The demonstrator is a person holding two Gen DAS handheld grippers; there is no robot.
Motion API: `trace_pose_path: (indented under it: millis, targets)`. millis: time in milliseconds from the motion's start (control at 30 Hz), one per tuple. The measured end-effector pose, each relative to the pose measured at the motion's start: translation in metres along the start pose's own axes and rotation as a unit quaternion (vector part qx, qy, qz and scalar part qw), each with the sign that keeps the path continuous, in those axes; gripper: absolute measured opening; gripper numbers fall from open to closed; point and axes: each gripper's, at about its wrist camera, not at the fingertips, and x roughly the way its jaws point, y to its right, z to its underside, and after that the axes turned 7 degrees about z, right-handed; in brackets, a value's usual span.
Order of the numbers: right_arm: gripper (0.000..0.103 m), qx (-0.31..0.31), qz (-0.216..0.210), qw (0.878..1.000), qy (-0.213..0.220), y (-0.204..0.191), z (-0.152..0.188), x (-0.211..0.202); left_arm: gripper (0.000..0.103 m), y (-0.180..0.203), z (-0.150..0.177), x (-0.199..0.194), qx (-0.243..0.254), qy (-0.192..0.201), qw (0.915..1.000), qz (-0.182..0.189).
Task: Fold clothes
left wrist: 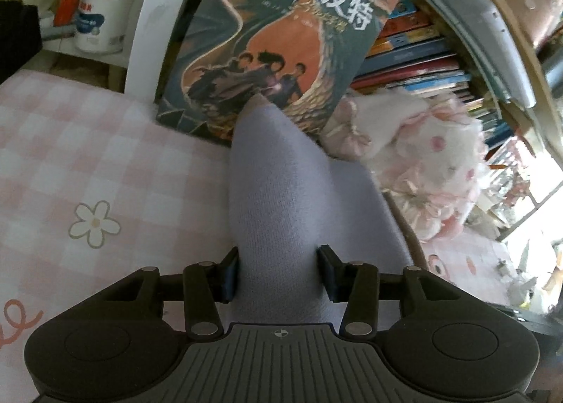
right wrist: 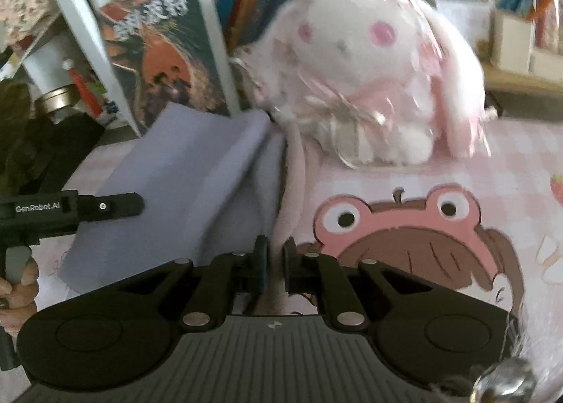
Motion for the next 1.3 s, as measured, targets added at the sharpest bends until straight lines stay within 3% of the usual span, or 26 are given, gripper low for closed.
trace_pose_path:
  millis: [200,267,333,400,633,767,1100,1300]
  targets:
    - [0.012,0.005,0.005,1.000,0.006,-0.001,0.002,0.003,0.053,0.006,0.005,0.001,0.014,0.008,0.9997,-0.019]
    - [0.023,0.003,0.016,1.000,0.014,-0.003,0.001,-0.002,0.055,0.010,0.006,-0.004,0.036,0.014,0.9987,-0.032]
    - [0.040,0.009,0.024,0.999,0.029,-0.001,0.003,-0.012,0.055,0.016,0.009,-0.012,0.055,0.025,0.9973,-0.041]
    - [0.042,0.018,0.027,0.998,0.045,0.001,0.005,-0.024,0.059,0.021,0.015,-0.023,0.067,0.040,0.9959,-0.045]
    - [0.064,-0.002,0.067,0.994,0.084,-0.009,0.025,-0.060,0.071,0.041,0.034,-0.061,0.109,0.091,0.9882,-0.057]
    - [0.071,-0.020,0.088,0.991,0.096,-0.020,0.048,-0.078,0.083,0.049,0.061,-0.076,0.124,0.094,0.9849,-0.076]
    - [0.100,-0.053,0.123,0.986,0.102,-0.045,0.105,-0.109,0.096,0.062,0.115,-0.100,0.168,0.075,0.9746,-0.127]
    - [0.102,-0.044,0.154,0.983,0.085,-0.045,0.129,-0.109,0.097,0.059,0.133,-0.102,0.162,0.069,0.9747,-0.138]
